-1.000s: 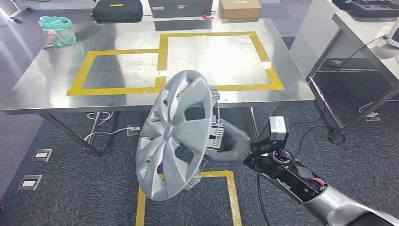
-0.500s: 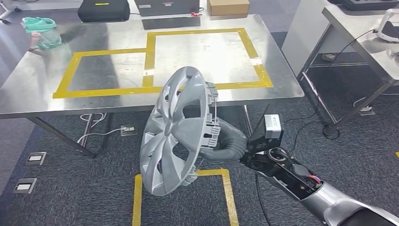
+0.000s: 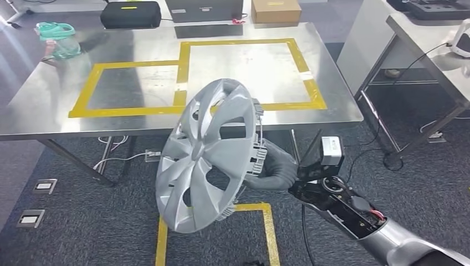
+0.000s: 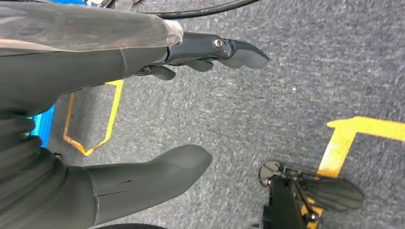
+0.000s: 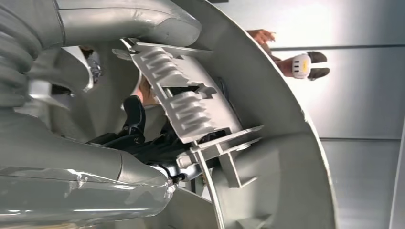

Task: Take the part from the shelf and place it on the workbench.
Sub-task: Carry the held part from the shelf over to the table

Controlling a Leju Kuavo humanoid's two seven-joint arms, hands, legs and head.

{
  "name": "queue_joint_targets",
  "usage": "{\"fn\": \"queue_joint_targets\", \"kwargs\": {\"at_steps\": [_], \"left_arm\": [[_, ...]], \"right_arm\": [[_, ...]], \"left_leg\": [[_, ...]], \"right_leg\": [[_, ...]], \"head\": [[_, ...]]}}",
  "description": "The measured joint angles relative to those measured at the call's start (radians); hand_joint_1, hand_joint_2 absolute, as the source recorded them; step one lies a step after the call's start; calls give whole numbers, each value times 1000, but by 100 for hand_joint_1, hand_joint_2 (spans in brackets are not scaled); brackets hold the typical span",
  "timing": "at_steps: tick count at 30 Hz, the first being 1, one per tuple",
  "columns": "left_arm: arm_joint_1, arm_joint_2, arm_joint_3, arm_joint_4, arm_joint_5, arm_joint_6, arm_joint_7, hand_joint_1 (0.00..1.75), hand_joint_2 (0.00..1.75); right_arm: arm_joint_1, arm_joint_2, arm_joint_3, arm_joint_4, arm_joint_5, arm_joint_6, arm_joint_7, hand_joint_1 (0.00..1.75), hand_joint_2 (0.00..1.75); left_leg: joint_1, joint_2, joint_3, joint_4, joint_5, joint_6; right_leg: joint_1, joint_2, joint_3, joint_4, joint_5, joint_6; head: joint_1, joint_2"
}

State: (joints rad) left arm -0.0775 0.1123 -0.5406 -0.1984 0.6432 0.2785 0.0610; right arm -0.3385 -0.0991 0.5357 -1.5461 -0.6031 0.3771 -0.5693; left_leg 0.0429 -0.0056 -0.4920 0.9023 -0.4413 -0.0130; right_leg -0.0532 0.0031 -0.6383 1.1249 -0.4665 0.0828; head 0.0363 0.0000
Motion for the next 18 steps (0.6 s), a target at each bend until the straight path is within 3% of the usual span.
{"fn": "queue_joint_targets", "kwargs": {"at_steps": [1,2,3,6,8,9,11,12,13,14,16,17,18], "left_arm": [[1,3,-1,0,0,0,0,0,175],[1,4,-1,0,0,0,0,0,175],[1,6,-1,0,0,0,0,0,175],[-2,4,-1,0,0,0,1,0,175],[-4,4,-1,-1,0,0,1,0,175],[-6,4,-1,-1,0,0,1,0,175],[-6,4,-1,-1,1,0,1,0,175],[-5,4,-1,-1,1,0,1,0,175],[-3,4,-1,-1,1,0,1,0,175],[-1,5,-1,-1,1,0,1,0,175],[1,8,-1,-1,1,0,1,0,175],[1,10,-2,-1,2,0,1,0,175],[-1,12,-2,-1,2,0,1,0,175]], "right_arm": [[1,-1,0,0,0,0,0,175,175],[2,-1,0,-1,0,0,0,175,175],[4,-2,0,-2,0,0,1,175,175],[9,-2,-2,-7,0,-2,1,175,175],[8,-2,-3,-12,0,-2,1,175,175],[8,-2,-3,-14,0,-3,1,175,175],[7,-2,-4,-15,0,-5,1,175,175],[7,-2,-4,-15,0,-7,1,175,175],[7,-2,-4,-15,0,-8,1,175,175],[7,-2,-4,-15,0,-9,1,175,175],[8,-2,-3,-15,0,-11,1,175,175],[8,-2,-3,-15,0,-12,1,175,175],[7,-2,-4,-15,0,-13,1,175,175]], "left_leg": [[4,-2,0,10,-11,-12],[6,-4,-4,25,-21,-23],[7,-6,-9,35,-27,-33],[10,-7,-14,40,-31,-52],[11,-2,-33,87,-49,-55],[9,0,-65,145,-68,-53],[4,2,-166,298,-104,-48],[1,2,-210,351,-107,-44],[-2,2,-238,370,-91,-40],[-5,2,-244,346,-55,-33],[-15,2,-212,216,40,-15],[-22,3,-190,155,68,-7],[-27,4,-174,112,76,-2]], "right_leg": [[-4,2,27,-58,25,12],[-7,4,50,-103,36,14],[-6,7,60,-124,34,10],[2,12,63,-123,14,-25],[1,12,79,-129,7,-41],[2,11,87,-131,3,-48],[7,8,99,-133,-7,-60],[10,8,105,-133,-13,-64],[12,9,113,-134,-20,-66],[14,10,122,-134,-27,-67],[15,13,142,-136,-43,-64],[17,14,148,-137,-50,-60],[18,15,151,-141,-56,-55]], "head": [[4,0],[7,0],[6,0],[-6,0],[-15,0],[-21,0],[-30,0],[-31,0],[-32,0],[-33,0],[-36,0],[-38,0],[-41,0]]}}
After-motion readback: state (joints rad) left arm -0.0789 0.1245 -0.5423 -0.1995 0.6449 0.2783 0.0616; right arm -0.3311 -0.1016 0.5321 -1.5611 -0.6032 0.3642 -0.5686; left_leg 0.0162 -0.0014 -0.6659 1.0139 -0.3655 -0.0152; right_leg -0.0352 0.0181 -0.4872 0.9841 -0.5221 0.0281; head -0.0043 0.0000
